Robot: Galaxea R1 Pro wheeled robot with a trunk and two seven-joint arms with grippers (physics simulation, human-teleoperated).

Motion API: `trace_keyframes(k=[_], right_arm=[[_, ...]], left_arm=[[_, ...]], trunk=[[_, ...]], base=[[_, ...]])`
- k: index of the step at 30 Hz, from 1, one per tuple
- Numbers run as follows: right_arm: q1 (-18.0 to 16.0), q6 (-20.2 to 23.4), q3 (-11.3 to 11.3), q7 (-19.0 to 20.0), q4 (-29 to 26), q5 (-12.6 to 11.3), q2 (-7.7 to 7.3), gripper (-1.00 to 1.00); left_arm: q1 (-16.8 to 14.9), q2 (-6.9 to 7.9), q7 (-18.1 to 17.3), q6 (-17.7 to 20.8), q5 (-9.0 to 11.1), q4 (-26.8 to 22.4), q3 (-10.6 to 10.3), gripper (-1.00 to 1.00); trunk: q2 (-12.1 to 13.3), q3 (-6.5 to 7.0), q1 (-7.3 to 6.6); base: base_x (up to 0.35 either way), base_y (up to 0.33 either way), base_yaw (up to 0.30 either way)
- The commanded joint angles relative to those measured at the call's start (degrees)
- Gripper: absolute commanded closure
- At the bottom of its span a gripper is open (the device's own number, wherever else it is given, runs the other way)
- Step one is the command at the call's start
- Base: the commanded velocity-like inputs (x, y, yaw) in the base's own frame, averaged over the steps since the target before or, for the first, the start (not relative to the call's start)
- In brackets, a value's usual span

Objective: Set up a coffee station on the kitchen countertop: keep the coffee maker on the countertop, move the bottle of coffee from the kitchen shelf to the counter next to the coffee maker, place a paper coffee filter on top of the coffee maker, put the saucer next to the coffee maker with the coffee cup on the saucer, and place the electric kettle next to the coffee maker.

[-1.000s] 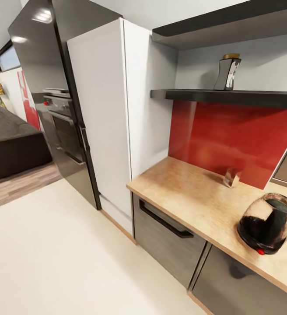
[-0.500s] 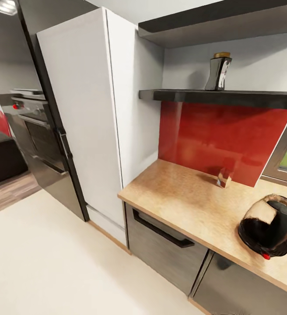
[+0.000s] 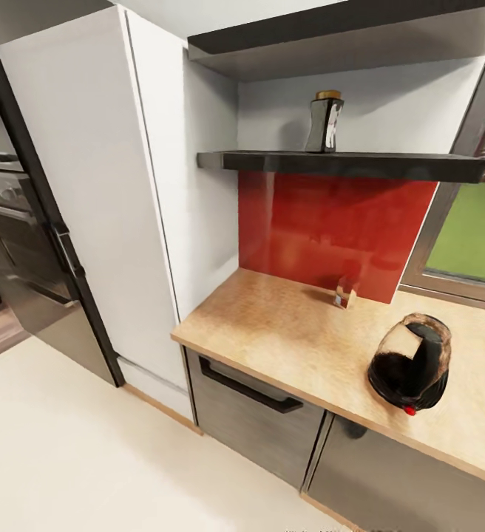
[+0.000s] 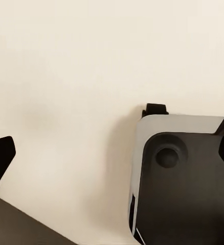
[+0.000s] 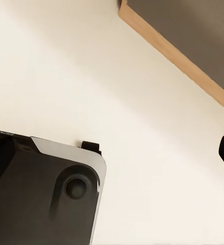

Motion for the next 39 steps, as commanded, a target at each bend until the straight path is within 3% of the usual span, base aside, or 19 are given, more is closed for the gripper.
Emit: trace_keyframes(k=[1,9,30,39], right_arm=[[-0.03,-0.18,-0.27,-0.05,0.01,0.59,0.04,-1.0],[-0.03,-0.18,-0.27,-0.05,0.01,0.6,0.04,-1.0],[-0.03,-0.18,-0.27,-0.05,0.01,0.62,0.04,-1.0],[-0.03,-0.18,-0.27,-0.05,0.03,0.61,0.04,-1.0]], left_arm=[[0.0,0.03,0.23,-0.01,0.42,-0.11,-0.49,-1.0],[0.0,0.03,0.24,-0.01,0.42,-0.03,-0.49,-1.0],[0.0,0.11,0.29,-0.01,0.42,-0.02,-0.49,-1.0],[0.0,0.06,0.3,-0.01,0.42,-0.02,-0.55,-1.0]], trunk=[[-0.11,-0.11,0.03],[-0.11,-0.11,0.03],[-0.11,-0.11,0.03],[-0.11,-0.11,0.03]], base=[[0.0,0.0,-0.265],[-0.028,0.026,-0.264],[-0.22,0.203,-0.264],[-0.025,0.024,-0.264]])
